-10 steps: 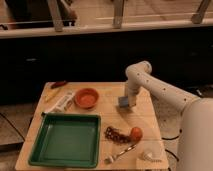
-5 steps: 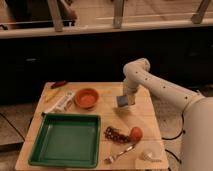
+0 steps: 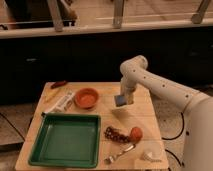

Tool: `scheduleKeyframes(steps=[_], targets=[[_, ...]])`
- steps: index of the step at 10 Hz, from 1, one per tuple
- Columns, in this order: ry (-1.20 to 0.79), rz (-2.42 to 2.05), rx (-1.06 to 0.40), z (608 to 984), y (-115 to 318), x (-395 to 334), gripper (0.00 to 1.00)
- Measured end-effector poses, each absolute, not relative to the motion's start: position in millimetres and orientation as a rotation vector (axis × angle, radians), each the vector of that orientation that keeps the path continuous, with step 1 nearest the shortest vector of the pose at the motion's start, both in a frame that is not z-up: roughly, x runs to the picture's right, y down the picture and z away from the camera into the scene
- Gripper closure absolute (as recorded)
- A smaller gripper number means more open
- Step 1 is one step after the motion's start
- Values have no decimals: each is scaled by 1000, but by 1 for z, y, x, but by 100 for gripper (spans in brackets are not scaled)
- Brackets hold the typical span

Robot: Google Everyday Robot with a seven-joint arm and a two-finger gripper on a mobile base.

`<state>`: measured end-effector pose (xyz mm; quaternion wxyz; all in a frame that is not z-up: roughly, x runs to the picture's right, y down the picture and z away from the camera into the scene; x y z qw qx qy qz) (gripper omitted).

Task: Place sponge in tray

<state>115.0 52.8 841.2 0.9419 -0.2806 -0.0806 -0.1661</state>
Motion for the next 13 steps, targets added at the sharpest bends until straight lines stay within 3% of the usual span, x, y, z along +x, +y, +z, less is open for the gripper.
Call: scheduleKeyframes(steps=[13], targets=[[-217,-542,-566,792,59,45,98]])
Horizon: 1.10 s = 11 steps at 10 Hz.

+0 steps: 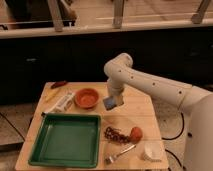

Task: Place sponge in tray

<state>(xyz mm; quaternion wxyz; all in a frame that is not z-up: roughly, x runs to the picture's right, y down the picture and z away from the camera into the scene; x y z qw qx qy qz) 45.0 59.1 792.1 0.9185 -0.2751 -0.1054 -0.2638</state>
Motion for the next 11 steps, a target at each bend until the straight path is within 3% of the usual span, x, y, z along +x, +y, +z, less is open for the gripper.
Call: scheduleKeyframes(steps=[11], targets=[[-302,-806,-571,750,97,-20,98]])
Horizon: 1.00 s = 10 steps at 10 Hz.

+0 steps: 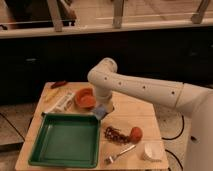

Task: Place sponge in tray

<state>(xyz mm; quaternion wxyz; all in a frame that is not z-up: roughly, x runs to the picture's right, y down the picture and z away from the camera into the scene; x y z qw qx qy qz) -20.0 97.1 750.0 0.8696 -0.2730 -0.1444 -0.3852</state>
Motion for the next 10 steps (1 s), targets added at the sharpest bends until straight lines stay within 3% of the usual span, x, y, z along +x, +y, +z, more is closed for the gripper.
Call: scheduleKeyframes(steps=[6,10], targets=[[-345,-958,-578,730,119,-55,97],[-377,-1024,-583,719,142,-78,92]])
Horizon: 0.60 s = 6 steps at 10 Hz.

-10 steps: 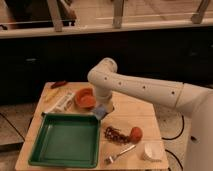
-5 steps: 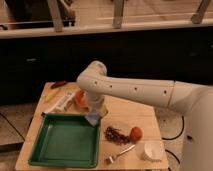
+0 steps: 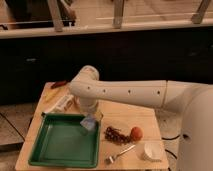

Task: Place sponge in tray

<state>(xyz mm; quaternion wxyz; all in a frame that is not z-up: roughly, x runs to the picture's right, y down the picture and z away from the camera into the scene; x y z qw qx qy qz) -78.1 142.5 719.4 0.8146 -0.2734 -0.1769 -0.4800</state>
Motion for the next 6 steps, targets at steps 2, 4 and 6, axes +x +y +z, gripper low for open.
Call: scheduleKeyframes(steps=[2,4,6], targets=[[-383,-1045,-577,723,144,-79,87],[-400,-1072,-580,724,153,-91,89],[-411,-1096,-581,722,160,-95,92]])
